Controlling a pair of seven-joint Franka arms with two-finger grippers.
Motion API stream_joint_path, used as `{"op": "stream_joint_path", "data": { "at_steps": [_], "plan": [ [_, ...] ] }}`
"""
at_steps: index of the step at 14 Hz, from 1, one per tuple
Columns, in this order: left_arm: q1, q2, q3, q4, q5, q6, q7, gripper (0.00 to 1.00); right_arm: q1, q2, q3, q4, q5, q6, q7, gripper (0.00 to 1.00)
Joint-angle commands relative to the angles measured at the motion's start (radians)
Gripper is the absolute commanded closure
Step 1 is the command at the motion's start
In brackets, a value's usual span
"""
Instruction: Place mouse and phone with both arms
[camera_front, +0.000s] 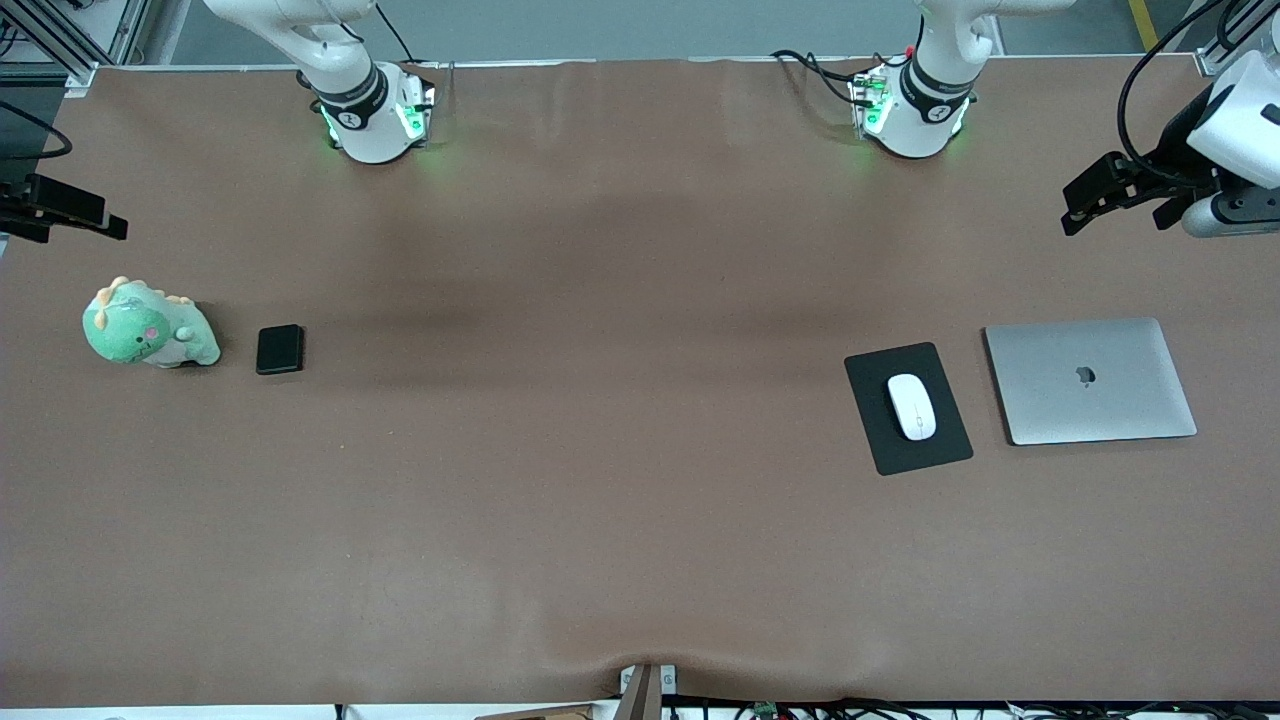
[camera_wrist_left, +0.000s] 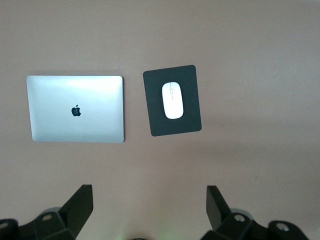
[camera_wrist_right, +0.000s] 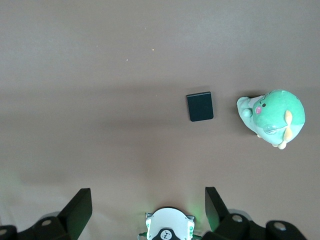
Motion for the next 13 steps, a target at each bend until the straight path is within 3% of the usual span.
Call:
{"op": "stream_joint_path", "data": {
  "at_steps": [1,5,13],
  "plan": [
    [0.004,-0.020,-0.002,-0.011,0.007,-0.008,0.020,0.00,-0.030,-0.044,0.048,-0.043,-0.002,0.011,-0.002,0.00],
    [0.006,-0.028,0.000,-0.026,0.007,-0.007,0.020,0.00,-0.032,-0.043,0.091,-0.003,-0.058,-0.009,-0.022,0.00],
    [0.006,-0.010,0.001,0.006,0.008,-0.005,0.020,0.00,-0.027,-0.047,0.071,0.002,-0.061,-0.009,-0.019,0.00]
  ]
}}
